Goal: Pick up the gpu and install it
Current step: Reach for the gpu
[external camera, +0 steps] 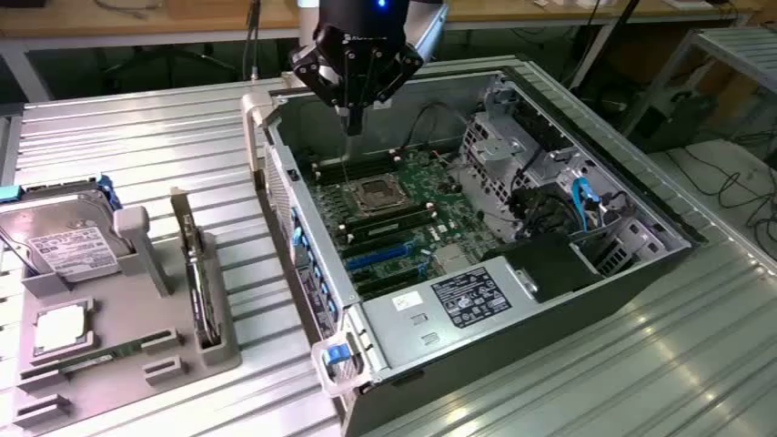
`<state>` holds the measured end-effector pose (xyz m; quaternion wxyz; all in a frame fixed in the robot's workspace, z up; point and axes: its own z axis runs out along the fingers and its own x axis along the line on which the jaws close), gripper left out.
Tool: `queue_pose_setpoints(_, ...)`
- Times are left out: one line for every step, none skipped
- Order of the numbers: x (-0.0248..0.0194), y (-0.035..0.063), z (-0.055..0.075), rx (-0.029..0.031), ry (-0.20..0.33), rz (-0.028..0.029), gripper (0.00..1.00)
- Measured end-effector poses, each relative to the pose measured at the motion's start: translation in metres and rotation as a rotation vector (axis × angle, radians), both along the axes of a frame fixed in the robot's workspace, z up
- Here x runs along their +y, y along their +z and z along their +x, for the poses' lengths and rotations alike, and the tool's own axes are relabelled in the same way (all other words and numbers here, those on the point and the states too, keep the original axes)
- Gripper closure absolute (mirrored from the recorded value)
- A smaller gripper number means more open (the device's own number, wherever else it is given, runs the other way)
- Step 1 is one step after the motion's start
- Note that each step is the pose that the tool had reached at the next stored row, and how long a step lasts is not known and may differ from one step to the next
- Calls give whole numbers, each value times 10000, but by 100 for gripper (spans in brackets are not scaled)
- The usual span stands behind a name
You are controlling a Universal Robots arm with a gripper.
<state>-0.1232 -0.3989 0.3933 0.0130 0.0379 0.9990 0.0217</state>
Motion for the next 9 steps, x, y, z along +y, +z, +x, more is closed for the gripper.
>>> queue_pose_setpoints(0,0,-6,0,-3,0,89)
queue_pose_setpoints(-1,0,-33,0,0,-1,89)
queue_pose_setpoints(-1,0,-52,0,0,0,89)
queue_pose_setpoints(-1,0,-62,-1,0,0,89)
queue_pose_setpoints(-1,0,-73,0,0,0,89)
queue_pose_setpoints(-1,-1,-85,-1,0,1,89)
queue_pose_setpoints(-1,-1,-94,-1,0,1,89)
queue_pose_setpoints(-1,-1,-102,-1,0,0,89)
queue_pose_setpoints(-1,-2,-111,-1,-1,1,89)
